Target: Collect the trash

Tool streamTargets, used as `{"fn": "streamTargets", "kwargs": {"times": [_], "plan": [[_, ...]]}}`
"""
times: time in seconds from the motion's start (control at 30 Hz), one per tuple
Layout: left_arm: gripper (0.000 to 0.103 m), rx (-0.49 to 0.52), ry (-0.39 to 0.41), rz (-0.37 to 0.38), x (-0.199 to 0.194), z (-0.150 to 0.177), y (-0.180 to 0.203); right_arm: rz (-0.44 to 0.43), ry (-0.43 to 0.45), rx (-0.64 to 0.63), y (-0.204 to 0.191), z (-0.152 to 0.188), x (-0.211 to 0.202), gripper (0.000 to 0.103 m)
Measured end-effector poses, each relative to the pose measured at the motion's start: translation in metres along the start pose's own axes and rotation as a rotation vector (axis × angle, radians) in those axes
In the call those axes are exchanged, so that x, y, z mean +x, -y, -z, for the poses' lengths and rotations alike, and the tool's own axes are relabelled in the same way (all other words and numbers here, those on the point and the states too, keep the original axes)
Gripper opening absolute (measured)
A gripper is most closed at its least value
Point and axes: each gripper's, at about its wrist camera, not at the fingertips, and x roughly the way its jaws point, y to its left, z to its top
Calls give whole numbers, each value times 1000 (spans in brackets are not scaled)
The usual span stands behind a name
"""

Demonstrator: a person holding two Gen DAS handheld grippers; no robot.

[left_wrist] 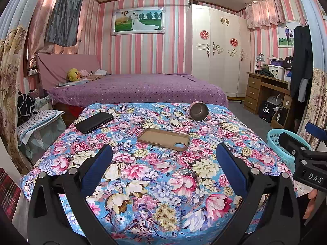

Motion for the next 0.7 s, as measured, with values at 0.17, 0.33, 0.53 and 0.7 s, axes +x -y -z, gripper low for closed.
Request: {"fn": "streamTargets", "kwargs": {"times": [0.17, 0.33, 0.53, 0.7], "plan": [[98, 0, -2, -2, 0, 0, -1, 0, -1, -1, -1, 1, 0, 99], [98, 4, -6, -6, 1, 0, -1, -5, 1, 3, 1, 1, 0, 99], [98, 7, 1, -11, 1, -1, -1, -7, 0, 2, -1, 3, 3, 99], [98, 6, 7, -13, 2, -1, 0, -1, 3, -3, -1, 2, 4, 99]]}}
